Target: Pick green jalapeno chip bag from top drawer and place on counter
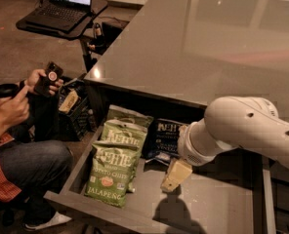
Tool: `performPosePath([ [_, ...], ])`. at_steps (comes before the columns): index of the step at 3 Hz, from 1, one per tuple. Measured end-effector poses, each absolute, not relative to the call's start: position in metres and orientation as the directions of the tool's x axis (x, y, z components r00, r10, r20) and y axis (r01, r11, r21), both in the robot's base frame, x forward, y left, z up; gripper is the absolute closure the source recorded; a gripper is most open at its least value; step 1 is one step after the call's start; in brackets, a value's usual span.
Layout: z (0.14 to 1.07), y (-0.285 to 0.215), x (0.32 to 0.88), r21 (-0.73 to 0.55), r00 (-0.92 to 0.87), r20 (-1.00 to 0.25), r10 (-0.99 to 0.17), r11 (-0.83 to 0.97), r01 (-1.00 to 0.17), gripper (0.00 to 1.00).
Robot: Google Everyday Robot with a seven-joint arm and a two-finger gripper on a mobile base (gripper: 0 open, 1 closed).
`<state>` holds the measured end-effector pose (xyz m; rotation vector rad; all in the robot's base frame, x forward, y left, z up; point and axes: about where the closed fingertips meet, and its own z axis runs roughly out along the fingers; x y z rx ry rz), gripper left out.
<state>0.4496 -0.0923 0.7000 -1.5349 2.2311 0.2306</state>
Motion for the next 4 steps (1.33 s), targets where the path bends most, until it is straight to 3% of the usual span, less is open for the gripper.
performPosePath([
  [4, 0.659, -0.064, 0.502, -0.211, -0.185, -0.431, -0.883, 0.298, -0.931, 0.00],
])
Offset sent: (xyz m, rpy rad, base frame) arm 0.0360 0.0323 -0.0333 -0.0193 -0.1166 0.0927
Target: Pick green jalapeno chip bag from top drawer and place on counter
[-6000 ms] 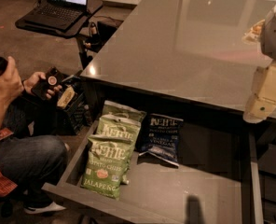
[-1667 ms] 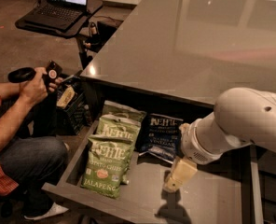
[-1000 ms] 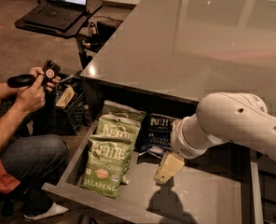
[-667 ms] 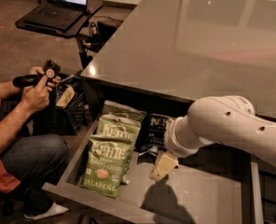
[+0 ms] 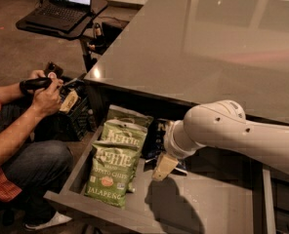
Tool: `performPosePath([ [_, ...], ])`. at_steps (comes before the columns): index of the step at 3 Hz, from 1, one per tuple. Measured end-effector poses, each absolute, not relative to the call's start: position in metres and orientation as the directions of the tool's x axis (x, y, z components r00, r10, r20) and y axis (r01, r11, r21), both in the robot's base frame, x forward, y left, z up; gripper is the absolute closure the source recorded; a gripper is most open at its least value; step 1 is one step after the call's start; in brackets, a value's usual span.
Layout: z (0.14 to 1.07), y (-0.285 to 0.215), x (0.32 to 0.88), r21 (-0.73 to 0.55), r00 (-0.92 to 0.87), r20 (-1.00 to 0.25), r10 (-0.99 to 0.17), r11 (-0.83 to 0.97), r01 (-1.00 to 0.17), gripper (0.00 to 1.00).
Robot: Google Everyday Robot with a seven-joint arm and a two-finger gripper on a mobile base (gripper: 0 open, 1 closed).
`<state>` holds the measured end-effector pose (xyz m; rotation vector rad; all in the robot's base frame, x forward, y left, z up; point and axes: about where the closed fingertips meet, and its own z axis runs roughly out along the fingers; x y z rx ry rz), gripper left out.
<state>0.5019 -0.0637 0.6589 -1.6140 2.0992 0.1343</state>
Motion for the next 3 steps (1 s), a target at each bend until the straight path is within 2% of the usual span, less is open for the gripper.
performPosePath([
  [3, 0.613, -0.058, 0.551, -0.247, -0.144, -0.374, -0.916, 0.248, -0.937, 0.00],
])
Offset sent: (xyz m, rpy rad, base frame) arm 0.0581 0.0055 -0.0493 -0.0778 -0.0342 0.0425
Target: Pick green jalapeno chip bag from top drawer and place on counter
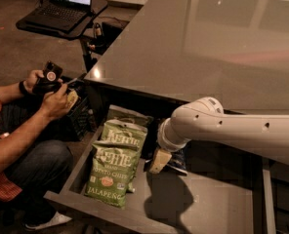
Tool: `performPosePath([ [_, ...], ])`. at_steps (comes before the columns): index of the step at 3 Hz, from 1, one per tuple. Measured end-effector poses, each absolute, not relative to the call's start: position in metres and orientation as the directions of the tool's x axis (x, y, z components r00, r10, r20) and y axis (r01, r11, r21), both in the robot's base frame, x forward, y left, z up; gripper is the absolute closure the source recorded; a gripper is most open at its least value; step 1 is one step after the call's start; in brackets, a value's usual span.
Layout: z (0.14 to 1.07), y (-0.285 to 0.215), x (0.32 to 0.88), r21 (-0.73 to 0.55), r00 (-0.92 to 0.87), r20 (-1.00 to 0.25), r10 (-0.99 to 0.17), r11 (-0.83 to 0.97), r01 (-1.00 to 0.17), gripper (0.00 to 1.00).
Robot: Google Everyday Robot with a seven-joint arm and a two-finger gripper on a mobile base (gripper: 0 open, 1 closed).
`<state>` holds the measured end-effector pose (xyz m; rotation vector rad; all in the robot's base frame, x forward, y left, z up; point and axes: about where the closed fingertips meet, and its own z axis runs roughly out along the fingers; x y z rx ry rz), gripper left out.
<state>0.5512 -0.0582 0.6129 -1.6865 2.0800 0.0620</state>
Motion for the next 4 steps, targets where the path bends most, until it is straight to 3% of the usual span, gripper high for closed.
performPosePath([
  [1, 0.5986, -0.0576, 0.5597, -0.237, -0.145, -0.362, -0.921, 0.241, -0.941, 0.00],
  [2, 0.5980, -0.0576, 0.5598, -0.236, -0.145, -0.362, -0.921, 0.241, -0.941, 0.18],
  [4, 0.5980, -0.0575, 0.5598, -0.236, -0.145, -0.362, -0.921, 0.241, -0.941, 0.64],
])
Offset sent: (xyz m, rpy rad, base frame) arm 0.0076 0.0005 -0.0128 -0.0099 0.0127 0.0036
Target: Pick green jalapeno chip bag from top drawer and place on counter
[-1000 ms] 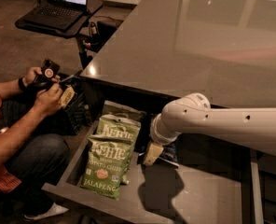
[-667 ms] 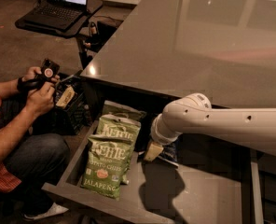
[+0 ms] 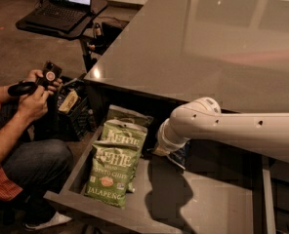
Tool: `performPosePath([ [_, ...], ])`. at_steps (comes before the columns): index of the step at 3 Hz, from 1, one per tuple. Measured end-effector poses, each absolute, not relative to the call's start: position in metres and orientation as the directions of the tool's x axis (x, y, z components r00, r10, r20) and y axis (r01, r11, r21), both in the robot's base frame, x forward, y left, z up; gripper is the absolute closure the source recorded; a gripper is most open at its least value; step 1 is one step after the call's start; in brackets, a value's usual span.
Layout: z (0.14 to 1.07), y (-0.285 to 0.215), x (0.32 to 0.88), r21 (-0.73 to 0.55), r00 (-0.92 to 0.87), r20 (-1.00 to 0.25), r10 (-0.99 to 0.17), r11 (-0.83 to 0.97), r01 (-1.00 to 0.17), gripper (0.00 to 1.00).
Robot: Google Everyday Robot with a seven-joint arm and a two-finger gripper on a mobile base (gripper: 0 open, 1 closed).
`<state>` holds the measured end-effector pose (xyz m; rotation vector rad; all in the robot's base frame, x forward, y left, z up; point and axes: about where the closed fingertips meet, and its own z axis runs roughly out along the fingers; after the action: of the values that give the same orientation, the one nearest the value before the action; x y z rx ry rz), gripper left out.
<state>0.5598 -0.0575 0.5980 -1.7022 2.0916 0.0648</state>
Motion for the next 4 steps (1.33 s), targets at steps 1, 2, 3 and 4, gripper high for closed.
performPosePath([
  [1, 0.598, -0.058, 0.560, -0.236, -0.145, -0.362, -0.921, 0.241, -0.941, 0.87],
  [2, 0.598, -0.058, 0.560, -0.236, -0.145, -0.362, -0.921, 0.241, -0.941, 1.00],
  [3, 0.606, -0.057, 0.559, -0.221, -0.149, -0.388, -0.910, 0.248, -0.943, 1.00],
  [4, 0.618, -0.068, 0.555, -0.192, -0.201, -0.395, -0.896, 0.295, -0.936, 1.00],
])
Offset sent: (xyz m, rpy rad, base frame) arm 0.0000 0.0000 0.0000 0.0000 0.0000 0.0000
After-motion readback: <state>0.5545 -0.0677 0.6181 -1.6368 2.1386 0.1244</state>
